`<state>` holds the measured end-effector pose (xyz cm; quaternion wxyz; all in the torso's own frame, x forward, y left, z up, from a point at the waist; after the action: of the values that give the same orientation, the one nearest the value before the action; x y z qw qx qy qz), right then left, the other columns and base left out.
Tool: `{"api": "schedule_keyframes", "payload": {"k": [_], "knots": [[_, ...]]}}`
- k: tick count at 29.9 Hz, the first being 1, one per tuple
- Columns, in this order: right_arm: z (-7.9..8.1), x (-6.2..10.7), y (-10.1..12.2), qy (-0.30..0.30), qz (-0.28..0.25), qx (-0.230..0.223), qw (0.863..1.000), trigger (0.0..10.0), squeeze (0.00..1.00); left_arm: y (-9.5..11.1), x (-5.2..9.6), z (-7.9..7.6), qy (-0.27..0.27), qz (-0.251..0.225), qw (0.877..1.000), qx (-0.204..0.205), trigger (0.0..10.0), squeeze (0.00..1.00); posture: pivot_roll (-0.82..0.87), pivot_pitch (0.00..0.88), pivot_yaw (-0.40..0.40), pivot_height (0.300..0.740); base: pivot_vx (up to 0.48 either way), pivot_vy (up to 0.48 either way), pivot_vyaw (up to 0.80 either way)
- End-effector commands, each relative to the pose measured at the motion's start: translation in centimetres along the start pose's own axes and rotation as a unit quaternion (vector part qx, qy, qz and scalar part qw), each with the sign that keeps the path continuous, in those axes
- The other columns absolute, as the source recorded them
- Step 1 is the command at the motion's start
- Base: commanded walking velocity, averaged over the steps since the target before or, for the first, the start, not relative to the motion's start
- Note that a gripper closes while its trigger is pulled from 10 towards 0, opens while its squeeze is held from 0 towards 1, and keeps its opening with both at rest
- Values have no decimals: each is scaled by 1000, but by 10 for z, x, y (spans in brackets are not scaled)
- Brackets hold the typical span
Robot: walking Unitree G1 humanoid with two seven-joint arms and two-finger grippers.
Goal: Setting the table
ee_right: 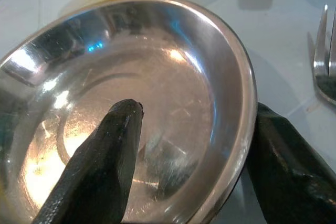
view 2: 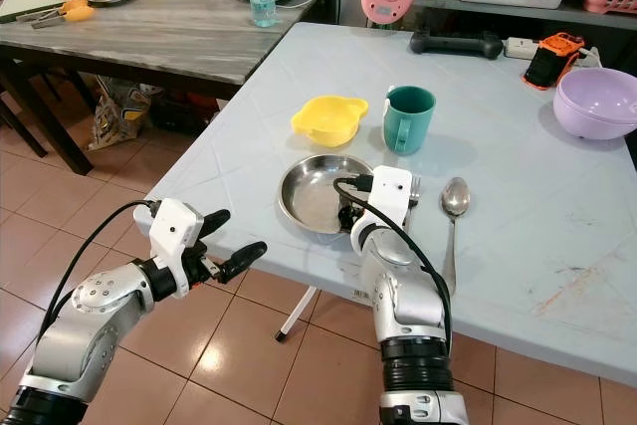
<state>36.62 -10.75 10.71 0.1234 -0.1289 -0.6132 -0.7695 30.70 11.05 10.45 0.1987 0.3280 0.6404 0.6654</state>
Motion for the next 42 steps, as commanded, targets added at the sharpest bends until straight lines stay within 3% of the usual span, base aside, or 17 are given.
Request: {"api": "schedule_keyframes", "payload": {"k": [1,17,33,42], "knots": [[3,-1,-2,1,13,-12,1000,0,0,3,3,-1,-9,1,1000,-4,10000,0,-12,79,61,740,0,0,0],[0,-4,-5,-8,26,-40,999,0,0,1,3,-13,-42,10,999,15,10000,0,-17,86,63,740,0,0,0],[-12,-3,-10,-36,35,-50,997,0,0,-1,4,-14,-48,16,999,18,10000,0,-13,84,66,740,0,0,0],[-16,-5,-9,-49,27,-48,997,0,0,19,-1,-7,-36,-22,998,35,10000,0,-7,60,70,740,0,0,0]]}}
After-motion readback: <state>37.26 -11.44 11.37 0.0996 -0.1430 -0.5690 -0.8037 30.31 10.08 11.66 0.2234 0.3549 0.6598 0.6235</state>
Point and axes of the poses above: a point about 5 cm out from each wrist's last joint towards the gripper, its own x axis pointing back from the gripper into the wrist, its own y axis along the axis of the wrist's last joint, z = x × y, the point moved 4 cm from there along -x, pointing out of the wrist towards the gripper
